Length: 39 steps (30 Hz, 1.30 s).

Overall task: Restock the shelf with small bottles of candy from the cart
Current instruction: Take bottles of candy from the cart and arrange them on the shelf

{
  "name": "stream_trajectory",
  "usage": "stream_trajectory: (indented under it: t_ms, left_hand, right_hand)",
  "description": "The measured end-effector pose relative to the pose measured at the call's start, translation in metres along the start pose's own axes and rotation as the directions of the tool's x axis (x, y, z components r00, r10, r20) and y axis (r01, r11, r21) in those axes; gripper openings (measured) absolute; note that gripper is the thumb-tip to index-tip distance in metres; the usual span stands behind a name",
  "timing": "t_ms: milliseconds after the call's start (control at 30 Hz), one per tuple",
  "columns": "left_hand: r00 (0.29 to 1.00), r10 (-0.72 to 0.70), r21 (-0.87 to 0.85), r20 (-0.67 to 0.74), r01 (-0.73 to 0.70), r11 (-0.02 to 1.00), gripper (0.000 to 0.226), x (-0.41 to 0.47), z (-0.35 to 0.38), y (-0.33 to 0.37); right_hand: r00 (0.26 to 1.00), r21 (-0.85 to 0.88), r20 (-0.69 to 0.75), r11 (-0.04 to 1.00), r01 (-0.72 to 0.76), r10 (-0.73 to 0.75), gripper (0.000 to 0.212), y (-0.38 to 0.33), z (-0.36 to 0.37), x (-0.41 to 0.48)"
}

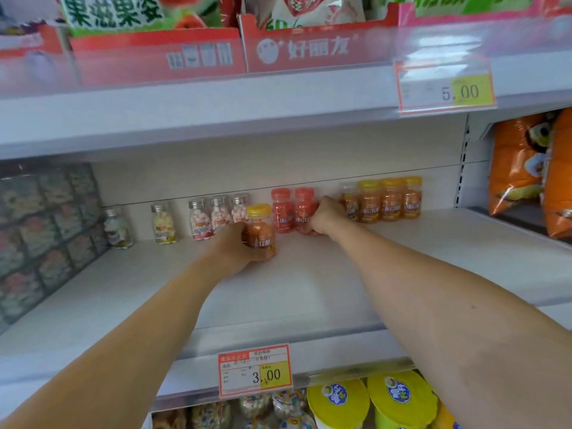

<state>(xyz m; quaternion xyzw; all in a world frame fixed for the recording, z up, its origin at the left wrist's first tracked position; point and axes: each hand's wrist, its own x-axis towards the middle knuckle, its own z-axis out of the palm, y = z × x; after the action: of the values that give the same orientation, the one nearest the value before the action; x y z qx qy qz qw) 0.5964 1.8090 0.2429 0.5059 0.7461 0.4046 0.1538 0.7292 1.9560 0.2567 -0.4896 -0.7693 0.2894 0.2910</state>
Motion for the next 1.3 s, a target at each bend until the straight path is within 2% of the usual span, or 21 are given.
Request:
stream_trajectory:
  t_ms: [133, 300, 400, 467, 533, 600, 667, 700, 833, 933, 1000, 1067, 1200, 1300]
  left_hand:
    - [0.999, 0.023, 0.045, -0.023, -0.021, 0.999, 0.041, -0.003, 0.001, 0.003]
    - [0.999, 0.047, 0.062, -0.018, -0.046, 0.997, 0.036, -0.009, 0.002, 0.009]
    - [0.998, 0.052, 0.089, -0.02, -0.05, 0.995, 0.039, -0.011, 0.002, 0.01]
    - [0.999, 0.049, 0.091, -0.005, -0.048, 0.995, 0.037, -0.013, 0.002, 0.013]
    - [0.999, 0.045, 0.119, 0.018, -0.047, 0.992, 0.032, -0.019, 0.004, 0.019]
    - [0.998, 0.038, 0.138, 0.045, -0.044, 0.989, 0.032, -0.021, 0.008, 0.026]
    - [0.996, 0.037, 0.149, 0.086, -0.05, 0.988, 0.027, -0.025, 0.017, 0.038]
    - [0.992, 0.05, 0.173, 0.118, -0.07, 0.982, 0.022, -0.029, 0.023, 0.046]
    - [0.969, 0.11, 0.203, 0.222, -0.156, 0.967, 0.021, -0.039, 0.055, 0.082]
    - [0.954, 0.094, 0.23, 0.286, -0.163, 0.96, 0.044, -0.037, 0.076, 0.103]
    - [0.947, 0.086, 0.291, 0.311, -0.181, 0.939, 0.051, -0.035, 0.087, 0.111]
    - [0.943, 0.098, 0.391, 0.319, -0.225, 0.892, 0.05, -0.032, 0.097, 0.113]
    - [0.957, 0.114, 0.417, 0.266, -0.221, 0.882, 0.044, -0.021, 0.106, 0.103]
    - [0.961, 0.141, 0.387, 0.238, -0.227, 0.894, 0.039, -0.015, 0.108, 0.094]
  right_hand:
    - [0.999, -0.031, -0.05, 0.999, -0.02, 0.018, 0.055, -0.001, 0.002, 0.004]
    - [0.998, -0.136, -0.062, 0.991, -0.014, 0.006, 0.038, -0.002, 0.002, 0.002]
    - [0.998, -0.104, -0.047, 0.994, -0.036, 0.032, 0.042, -0.005, -0.002, -0.003]
    - [0.999, -0.065, -0.019, 0.997, -0.033, 0.032, 0.034, -0.013, -0.012, -0.011]
    - [0.997, 0.042, 0.072, 0.998, 0.038, -0.041, 0.028, -0.021, -0.027, -0.027]
    - [0.94, 0.204, 0.303, 0.974, 0.098, -0.158, 0.034, -0.026, -0.046, -0.053]
    - [0.838, 0.203, 0.494, 0.968, 0.149, -0.232, 0.045, -0.02, -0.059, -0.074]
    - [0.82, 0.162, 0.517, 0.969, 0.186, -0.244, 0.047, -0.015, -0.063, -0.08]
    - [0.886, 0.018, 0.401, 0.969, 0.245, -0.232, 0.037, 0.02, -0.076, -0.08]
    - [0.944, -0.125, 0.268, 0.964, 0.233, -0.193, 0.02, 0.055, -0.106, -0.074]
    - [0.988, -0.21, 0.099, 0.968, 0.14, -0.122, 0.02, 0.083, -0.134, -0.065]
    - [1.0, -0.278, -0.023, 0.961, -0.003, -0.003, 0.028, 0.113, -0.161, -0.052]
    - [0.976, -0.238, -0.126, 0.95, -0.202, 0.176, 0.041, 0.156, -0.196, -0.021]
    - [0.959, -0.216, -0.195, 0.945, -0.245, 0.204, 0.049, 0.168, -0.203, 0.001]
